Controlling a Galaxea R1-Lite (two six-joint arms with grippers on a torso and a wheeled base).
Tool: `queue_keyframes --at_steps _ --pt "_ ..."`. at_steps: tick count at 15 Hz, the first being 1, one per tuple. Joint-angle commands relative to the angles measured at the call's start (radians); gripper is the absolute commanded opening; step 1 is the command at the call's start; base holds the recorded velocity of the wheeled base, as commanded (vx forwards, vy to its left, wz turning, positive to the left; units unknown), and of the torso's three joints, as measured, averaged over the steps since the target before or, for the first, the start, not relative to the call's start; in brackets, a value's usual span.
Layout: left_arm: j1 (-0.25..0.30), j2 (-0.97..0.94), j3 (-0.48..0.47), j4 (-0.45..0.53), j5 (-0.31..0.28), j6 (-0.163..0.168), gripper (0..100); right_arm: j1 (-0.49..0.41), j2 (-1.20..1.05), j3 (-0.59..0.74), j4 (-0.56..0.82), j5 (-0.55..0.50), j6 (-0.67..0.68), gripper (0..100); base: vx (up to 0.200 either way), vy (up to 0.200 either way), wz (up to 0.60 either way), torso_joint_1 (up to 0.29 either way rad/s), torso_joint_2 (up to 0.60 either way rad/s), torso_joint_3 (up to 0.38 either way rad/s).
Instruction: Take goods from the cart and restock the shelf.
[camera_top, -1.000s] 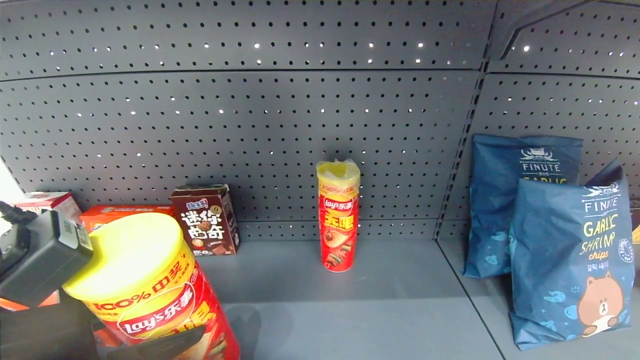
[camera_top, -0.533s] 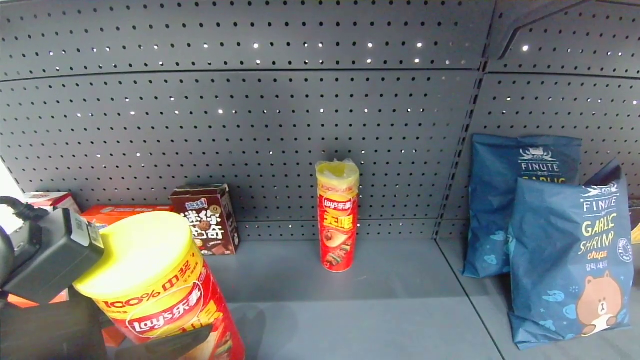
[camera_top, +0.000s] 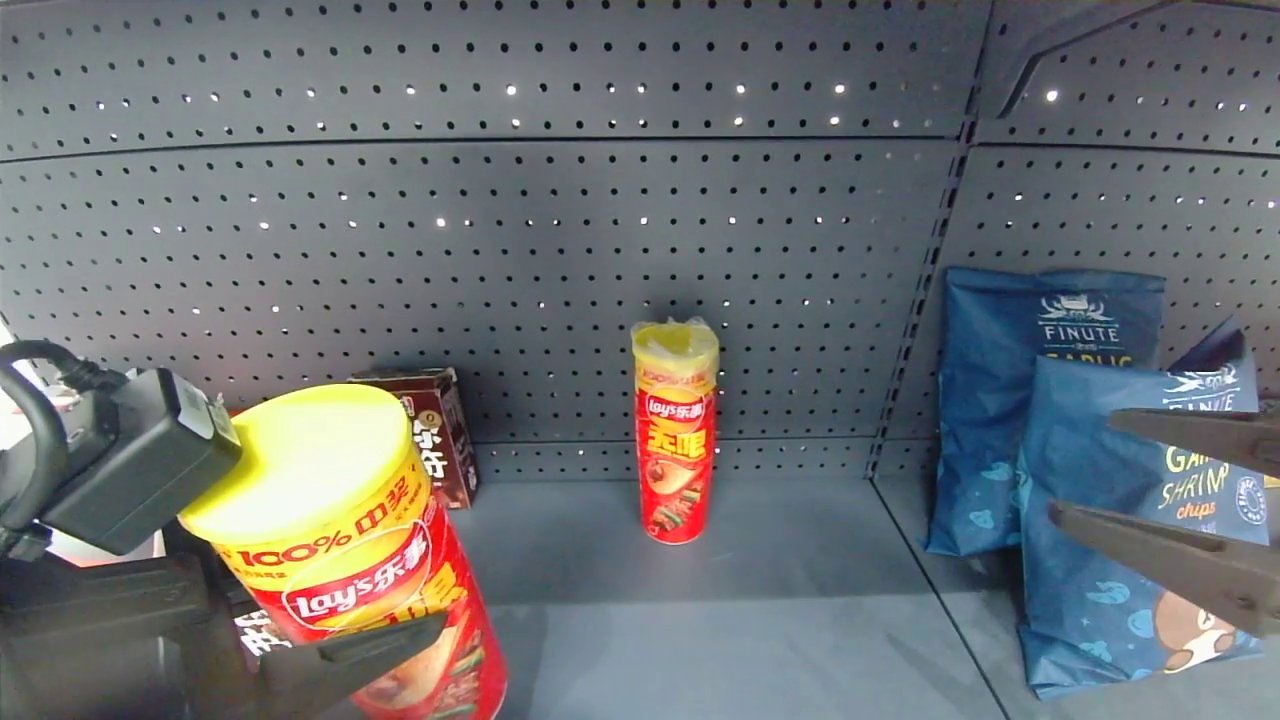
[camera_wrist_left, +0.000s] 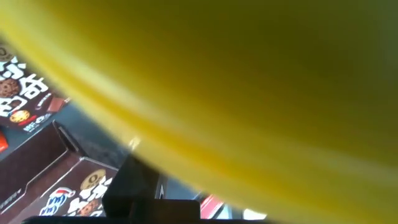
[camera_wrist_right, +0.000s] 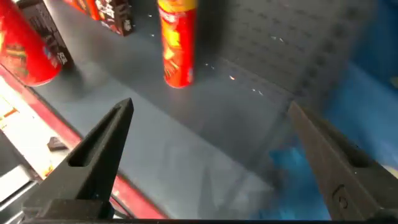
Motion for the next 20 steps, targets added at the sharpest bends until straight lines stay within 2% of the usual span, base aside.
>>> queue_keyframes --at_steps 1,4,7,13,17,20 --pt "0.000 0.015 -0.007 0.000 0.000 0.001 0 0.068 0.185 -0.018 -0.062 -0.005 0.000 100 0.000 0.000 0.00 0.000 0.00 0.000" --pt "-0.002 0.025 -0.005 -0.002 -0.003 0.003 0 0.071 0.263 -0.039 -0.063 -0.008 0.001 100 0.000 0.000 0.00 0.000 0.00 0.000" --pt "-0.003 0.021 0.002 -0.002 -0.003 0.003 0 0.073 0.388 -0.120 -0.076 -0.007 -0.005 100 0.000 0.000 0.00 0.000 0.00 0.000" --pt "-0.023 0.027 0.005 -0.002 -0.003 0.003 0 0.071 0.540 -0.165 -0.255 -0.001 -0.005 100 0.000 0.000 0.00 0.000 0.00 0.000" --pt "-0.023 0.044 0.007 -0.003 -0.003 0.004 0 0.033 0.647 -0.183 -0.398 0.124 -0.002 100 0.000 0.000 0.00 0.000 0.00 0.000" --pt "-0.022 0.042 0.007 -0.002 -0.002 0.004 0 0.002 0.725 -0.223 -0.453 0.184 -0.002 100 0.000 0.000 0.00 0.000 0.00 0.000"
